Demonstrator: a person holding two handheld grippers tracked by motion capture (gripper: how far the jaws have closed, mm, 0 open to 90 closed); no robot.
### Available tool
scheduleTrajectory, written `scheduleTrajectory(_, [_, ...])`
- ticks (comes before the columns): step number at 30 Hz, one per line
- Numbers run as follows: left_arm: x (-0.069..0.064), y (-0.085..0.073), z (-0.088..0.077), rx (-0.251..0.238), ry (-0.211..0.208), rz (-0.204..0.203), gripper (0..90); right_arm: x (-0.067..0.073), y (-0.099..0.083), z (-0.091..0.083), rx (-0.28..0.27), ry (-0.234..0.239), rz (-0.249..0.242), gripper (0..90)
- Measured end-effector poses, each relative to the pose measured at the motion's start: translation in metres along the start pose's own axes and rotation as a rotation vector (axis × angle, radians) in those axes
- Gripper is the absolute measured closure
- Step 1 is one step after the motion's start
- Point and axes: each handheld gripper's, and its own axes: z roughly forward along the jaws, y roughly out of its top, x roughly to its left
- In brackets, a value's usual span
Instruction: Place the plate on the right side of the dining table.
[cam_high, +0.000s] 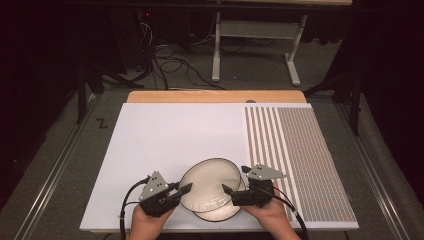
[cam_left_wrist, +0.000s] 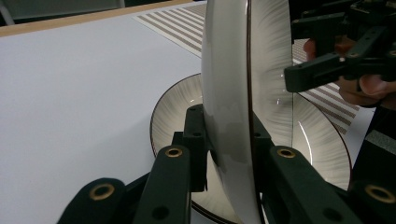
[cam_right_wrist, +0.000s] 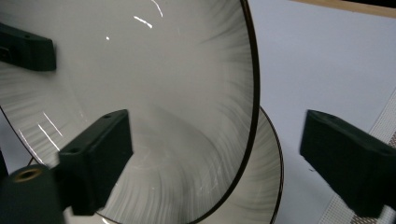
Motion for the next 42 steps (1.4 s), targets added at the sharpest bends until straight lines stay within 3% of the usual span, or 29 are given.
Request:
scheduleTrajectory(3, [0.0, 0.0, 0.0, 0.001, -0.001, 0.002, 77.2, -0.003, -0.002, 0.002, -0.017, 0.027, 0.033, 21.9])
scheduleTrajectory(6, [0.001, 0.0, 0.0, -0.001, -0.003, 0.003, 77.2, -0.003, -0.005, 0.006, -0.001, 0.042, 0.034, 28.1])
scheduleTrajectory(10, [0.0, -0.001, 0.0, -0.006, -0.005, 0.008, 77.2, -0.006, -0.008, 0.01, 0.029, 0.1, 0.047, 38.7])
scheduleTrajectory(19, [-0.002, -0.001, 0.001, -0.012, -0.008, 0.018, 77.1, -0.004, -0.009, 0.01, 0.015, 0.14, 0.066, 47.0])
scheduleTrajectory(34, [-0.002, 0.0, 0.001, -0.008, -0.005, 0.035, 77.0, -0.009, -0.011, 0.003, 0.0, 0.149, 0.105, 62.7])
scheduleTrajectory(42, [0.0, -0.001, 0.001, 0.004, 0.008, 0.022, 76.7, -0.007, -0.01, -0.005, -0.044, 0.154, 0.088, 71.4])
